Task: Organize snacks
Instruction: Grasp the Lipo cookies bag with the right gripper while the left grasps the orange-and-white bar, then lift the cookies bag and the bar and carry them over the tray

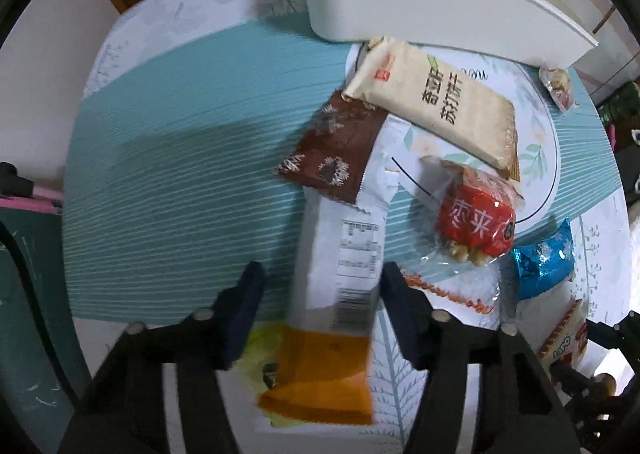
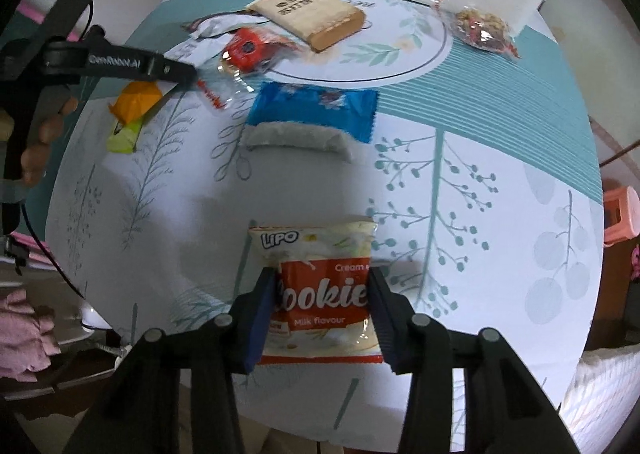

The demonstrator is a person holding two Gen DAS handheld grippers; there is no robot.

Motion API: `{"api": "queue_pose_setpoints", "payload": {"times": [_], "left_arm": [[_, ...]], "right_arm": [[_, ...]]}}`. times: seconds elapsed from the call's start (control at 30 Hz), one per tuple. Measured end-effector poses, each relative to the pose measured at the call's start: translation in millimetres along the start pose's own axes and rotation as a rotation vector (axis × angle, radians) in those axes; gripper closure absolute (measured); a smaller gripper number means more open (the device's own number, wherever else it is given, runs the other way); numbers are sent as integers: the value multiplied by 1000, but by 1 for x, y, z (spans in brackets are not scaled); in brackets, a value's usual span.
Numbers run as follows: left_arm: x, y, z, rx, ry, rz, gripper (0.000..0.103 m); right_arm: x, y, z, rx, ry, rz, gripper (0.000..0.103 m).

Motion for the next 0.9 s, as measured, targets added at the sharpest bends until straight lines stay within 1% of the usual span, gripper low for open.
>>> {"api": "queue_pose_setpoints", "payload": {"times": [0.07,0.13,0.23,0.33,0.47,0.57,0.7,0.8,0.9], "left_arm": [[0,0,-2,1,-6,5,51],[-1,0,-4,12,-1,6,61],[-3,2,-5,31,-1,-3,65],[-7,2,-4,29,1,-11,66],[-24,9,3,3,27,4,66],[-46,14,2,-23,64,29,66],[-85,29,-2,-41,128,60,66],[-112,37,-3,-49,170,77,66],[-135,44,-14,-52,206,84,66]], "right_arm": [[0,2,-2,16,-3,-2,58],[-2,7,-4,29,-5,-6,58],[-6,16,-7,47,-5,-23,58],[-11,20,-14,55,9,-36,58],[-27,27,-17,60,41,-57,58],[-42,28,-25,72,67,-77,58],[-59,21,-30,87,112,-99,58],[-78,22,-43,103,155,-122,58],[-97,22,-64,113,200,-135,58]]}}
Point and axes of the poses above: each gripper's, at about its wrist camera, not at the fingertips, and x roughly the way its jaws point, y to its right, z to its underside, the point moved 10 cm from there along x, roughly the way its jaws point, and after that the axes turned 1 degree about x, right-handed, at the moved point
